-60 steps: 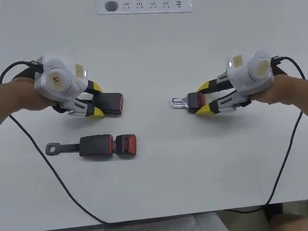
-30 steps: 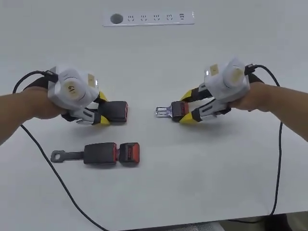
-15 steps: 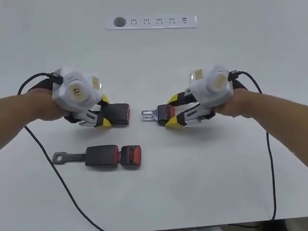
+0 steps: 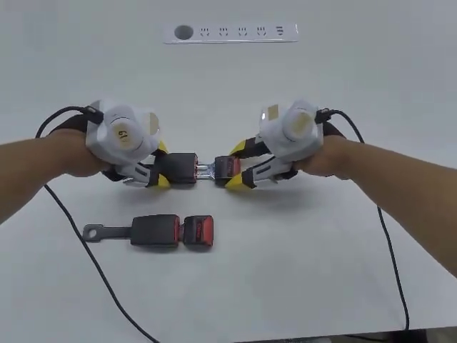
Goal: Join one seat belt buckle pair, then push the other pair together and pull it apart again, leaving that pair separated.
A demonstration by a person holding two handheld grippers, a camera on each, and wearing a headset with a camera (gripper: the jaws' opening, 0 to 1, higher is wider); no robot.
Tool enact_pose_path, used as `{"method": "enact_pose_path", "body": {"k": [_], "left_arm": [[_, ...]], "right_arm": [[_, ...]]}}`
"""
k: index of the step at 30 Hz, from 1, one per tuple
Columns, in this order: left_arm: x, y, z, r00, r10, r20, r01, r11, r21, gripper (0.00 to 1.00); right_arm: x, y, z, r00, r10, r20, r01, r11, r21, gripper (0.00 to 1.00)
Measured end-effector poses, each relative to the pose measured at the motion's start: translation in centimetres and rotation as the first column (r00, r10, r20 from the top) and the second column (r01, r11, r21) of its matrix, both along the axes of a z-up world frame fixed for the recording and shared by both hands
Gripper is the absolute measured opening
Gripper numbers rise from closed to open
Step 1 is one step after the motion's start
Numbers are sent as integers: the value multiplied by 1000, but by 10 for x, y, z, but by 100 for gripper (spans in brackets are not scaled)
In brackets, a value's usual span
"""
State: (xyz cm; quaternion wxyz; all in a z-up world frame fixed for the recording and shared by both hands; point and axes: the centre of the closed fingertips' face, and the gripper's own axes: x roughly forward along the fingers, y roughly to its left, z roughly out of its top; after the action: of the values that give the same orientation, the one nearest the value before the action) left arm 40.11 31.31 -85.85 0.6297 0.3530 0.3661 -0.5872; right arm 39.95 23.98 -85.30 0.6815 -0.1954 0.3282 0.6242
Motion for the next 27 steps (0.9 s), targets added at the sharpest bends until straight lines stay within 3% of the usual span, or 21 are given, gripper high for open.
{"method": "enact_pose_path", "body": {"k": [5,13,17,27], "left_arm": [[-1,0,0,1000,-14,5,14,1000,-15,34],[-1,-1,0,999,-50,2,50,999,17,33],[-1,-1,0,999,-47,0,47,999,27,33],[0,-1,1,999,-49,-2,49,999,17,33]], "right_arm": [[0,2,0,1000,0,2,0,1000,-12,33],[-1,6,-1,1000,6,4,-6,999,-34,33],[-2,21,-1,1000,-1,3,1,1000,-27,33],[1,16,-6,999,-38,-6,38,999,-33,33]]}}
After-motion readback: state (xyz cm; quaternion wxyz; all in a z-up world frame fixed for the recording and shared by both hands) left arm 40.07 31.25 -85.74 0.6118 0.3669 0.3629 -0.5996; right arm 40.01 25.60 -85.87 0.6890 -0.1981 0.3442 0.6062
